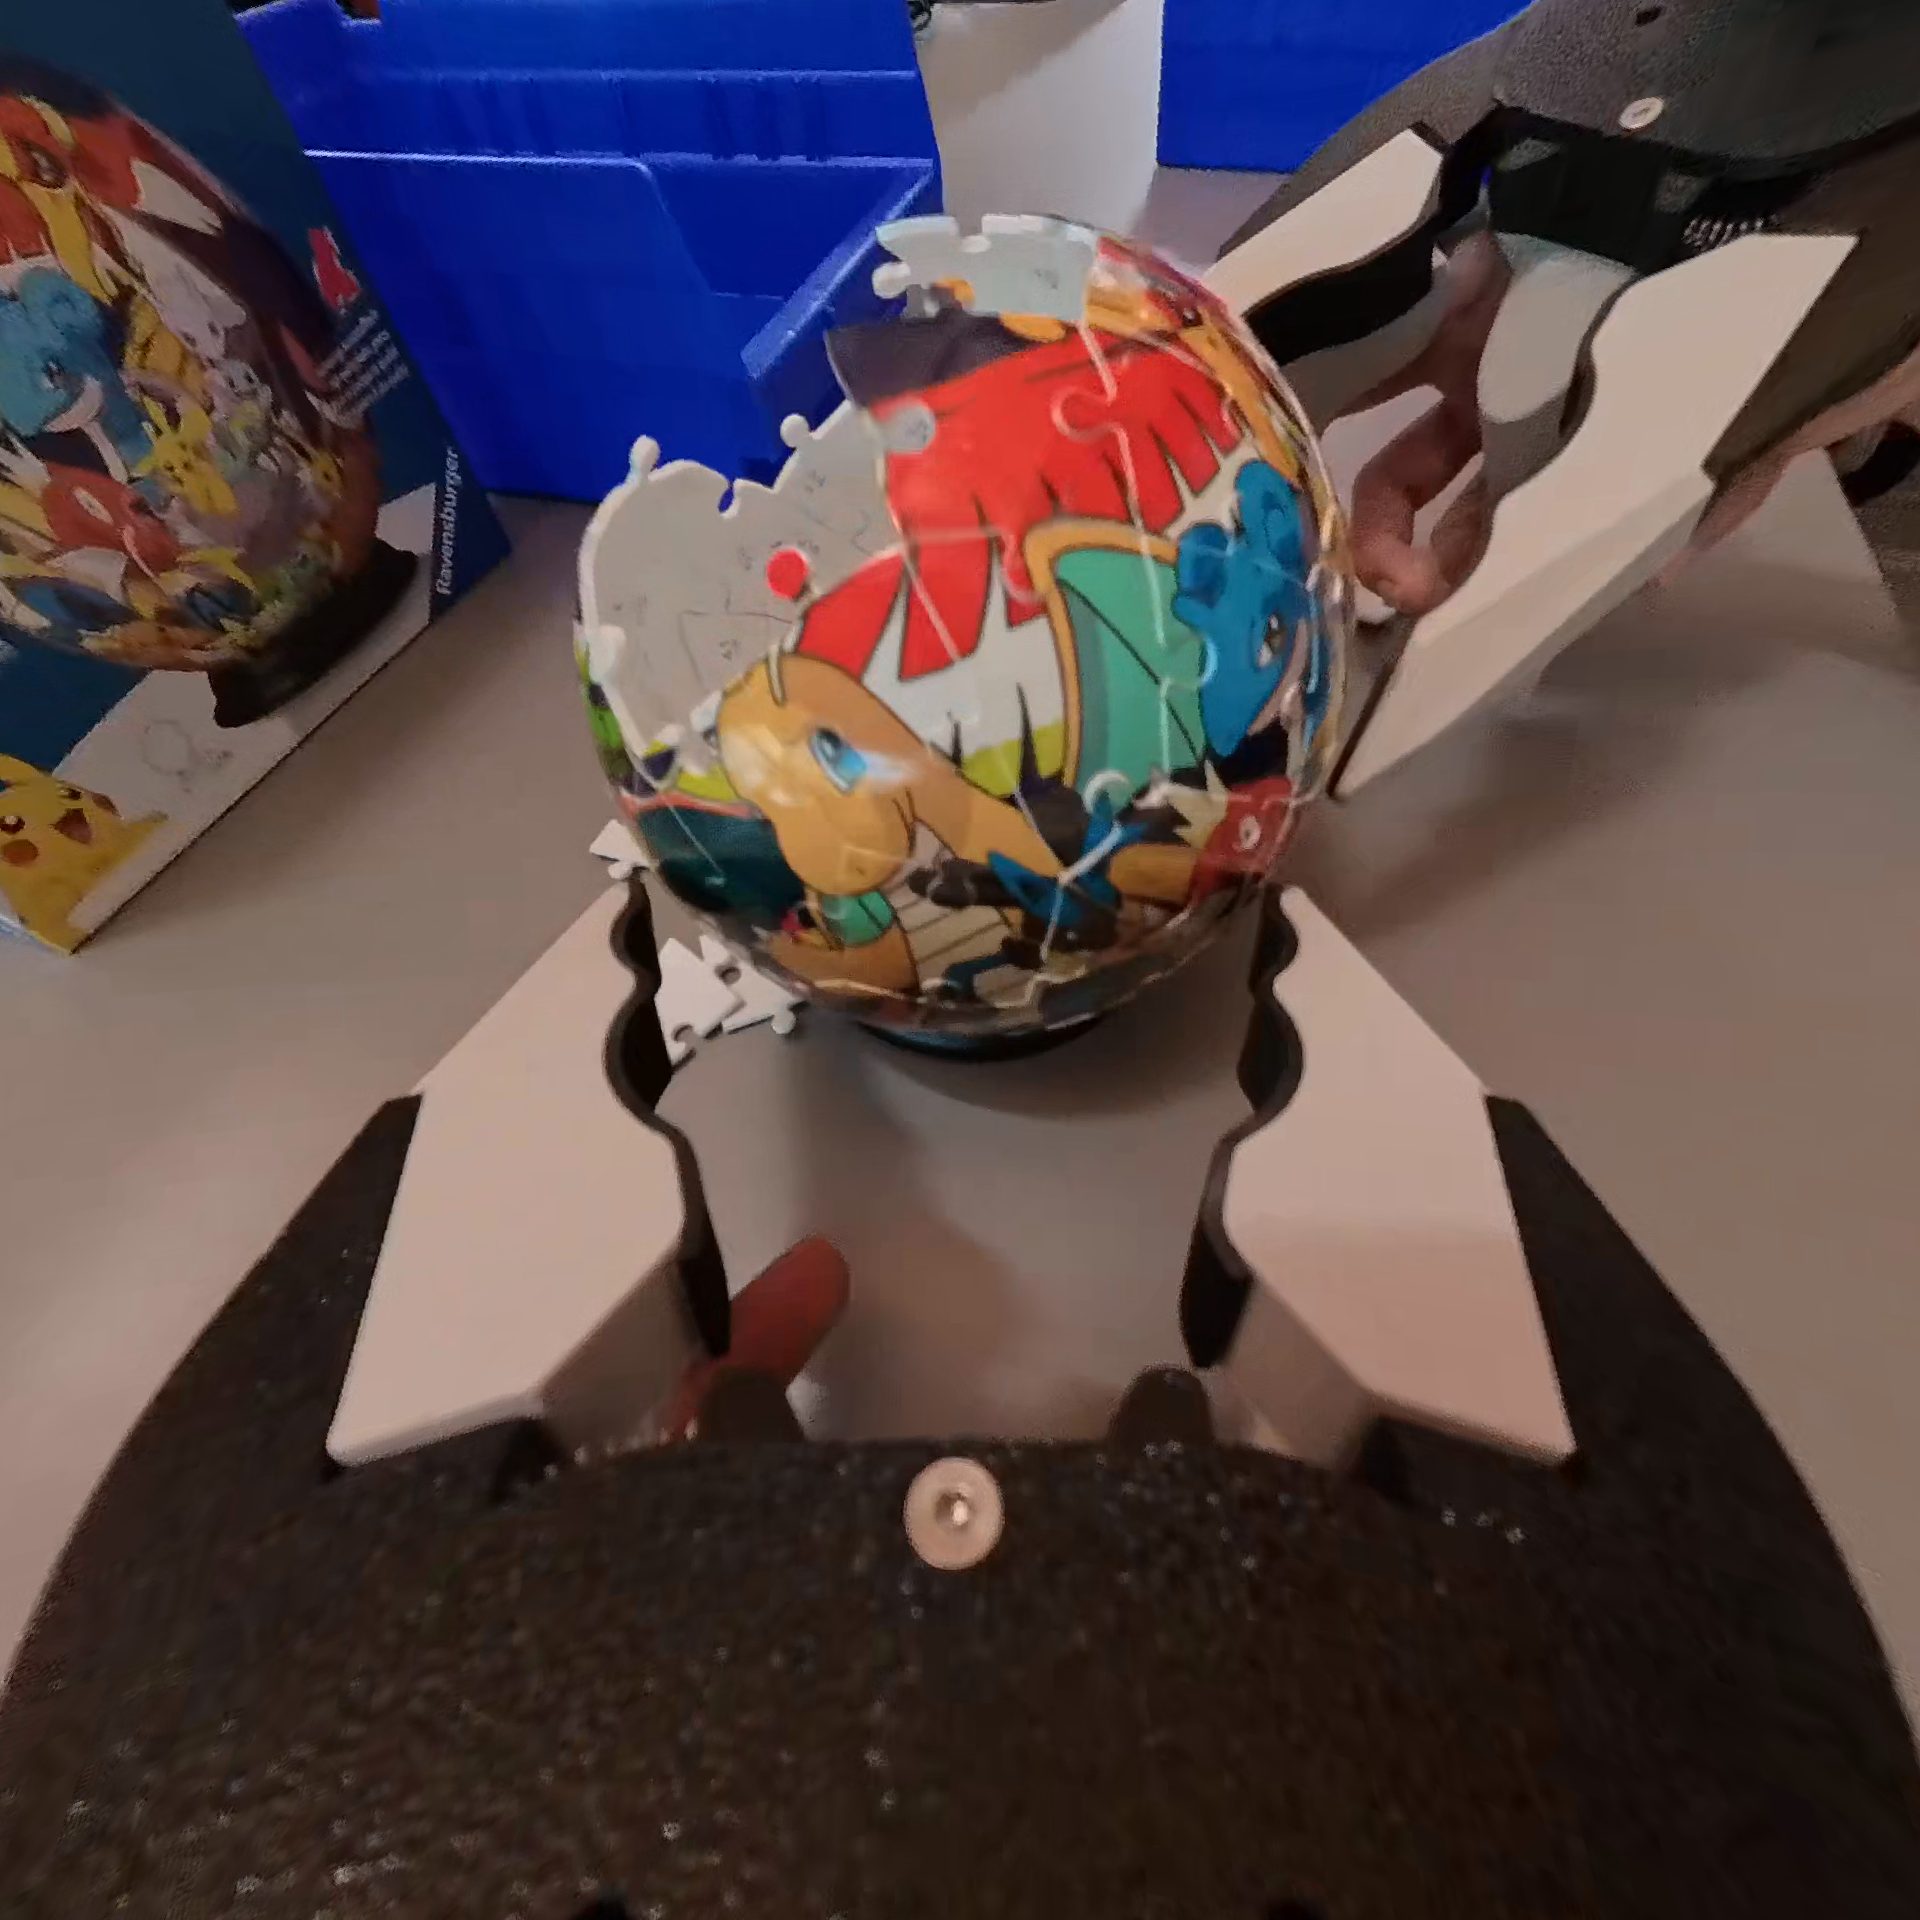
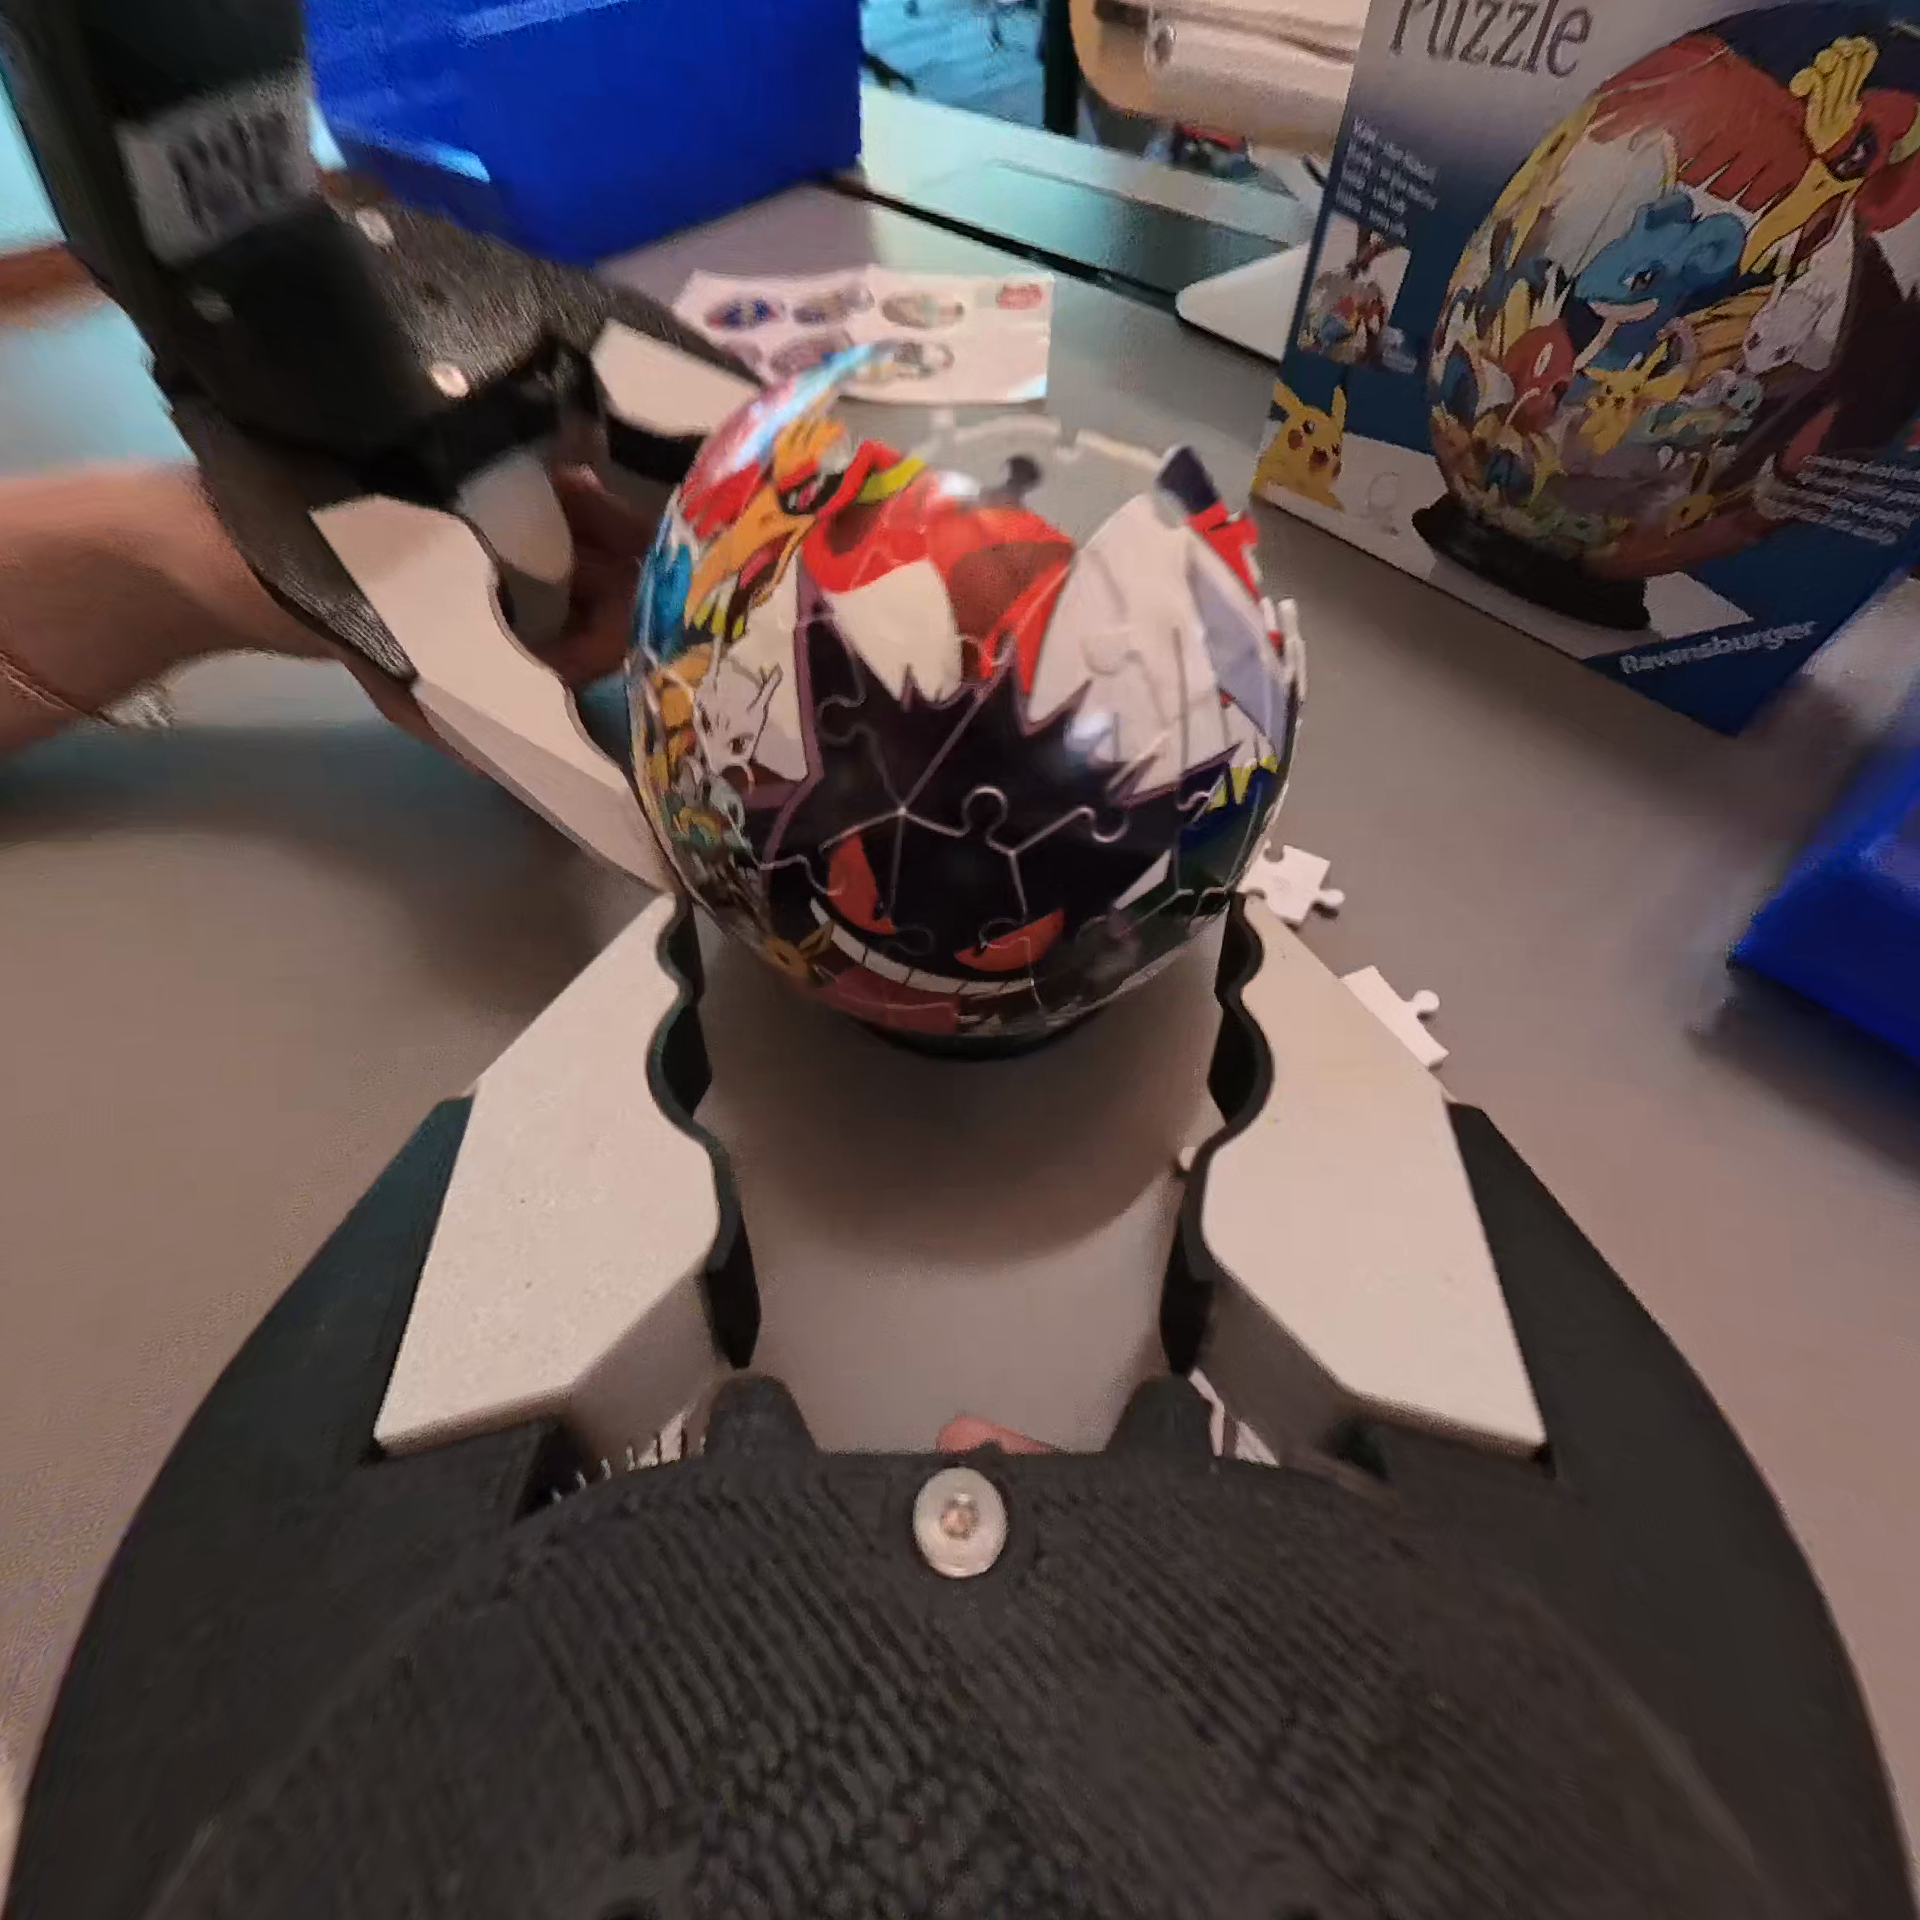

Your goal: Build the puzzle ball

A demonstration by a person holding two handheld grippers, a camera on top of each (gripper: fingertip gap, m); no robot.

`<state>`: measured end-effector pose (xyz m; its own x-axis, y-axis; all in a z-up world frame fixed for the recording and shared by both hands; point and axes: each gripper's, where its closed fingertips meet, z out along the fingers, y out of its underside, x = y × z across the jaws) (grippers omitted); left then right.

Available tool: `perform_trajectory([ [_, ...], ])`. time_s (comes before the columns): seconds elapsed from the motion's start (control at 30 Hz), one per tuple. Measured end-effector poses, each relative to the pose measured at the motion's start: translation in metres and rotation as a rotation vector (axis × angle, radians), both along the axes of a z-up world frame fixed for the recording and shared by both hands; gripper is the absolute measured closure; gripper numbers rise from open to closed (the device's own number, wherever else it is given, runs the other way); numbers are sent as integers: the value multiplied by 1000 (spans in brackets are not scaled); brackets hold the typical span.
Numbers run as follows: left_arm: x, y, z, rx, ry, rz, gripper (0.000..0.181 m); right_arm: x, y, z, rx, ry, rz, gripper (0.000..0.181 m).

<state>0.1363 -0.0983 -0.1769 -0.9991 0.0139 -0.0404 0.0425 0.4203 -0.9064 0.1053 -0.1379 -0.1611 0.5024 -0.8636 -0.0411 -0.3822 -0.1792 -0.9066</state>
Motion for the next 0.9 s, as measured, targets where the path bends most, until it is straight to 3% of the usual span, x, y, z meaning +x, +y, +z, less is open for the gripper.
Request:
perform_trajectory([
  [0.2, 2, 1, -7, 44, 52, 1, 65, -2, 5, -15, 20, 53, -47, 80],
  [0.43, 0, 16, 5, -4, 315, -62, 63, -7, -3, -20, 202, 163, 0, 78],
  [0.7, -15, 11, -20, 173, 348, -168, 65, -1, 8, -37, 103, 225, 120, 67],
  [0.83, -19, 2, -26, 204, 377, -173, 78, -5, 17, -47, 81, 299, 183, 79],
  [0.9, -22, 2, -29, 218, 382, -180, 77, -5, 20, -50, 32, 289, 183, 77],
])
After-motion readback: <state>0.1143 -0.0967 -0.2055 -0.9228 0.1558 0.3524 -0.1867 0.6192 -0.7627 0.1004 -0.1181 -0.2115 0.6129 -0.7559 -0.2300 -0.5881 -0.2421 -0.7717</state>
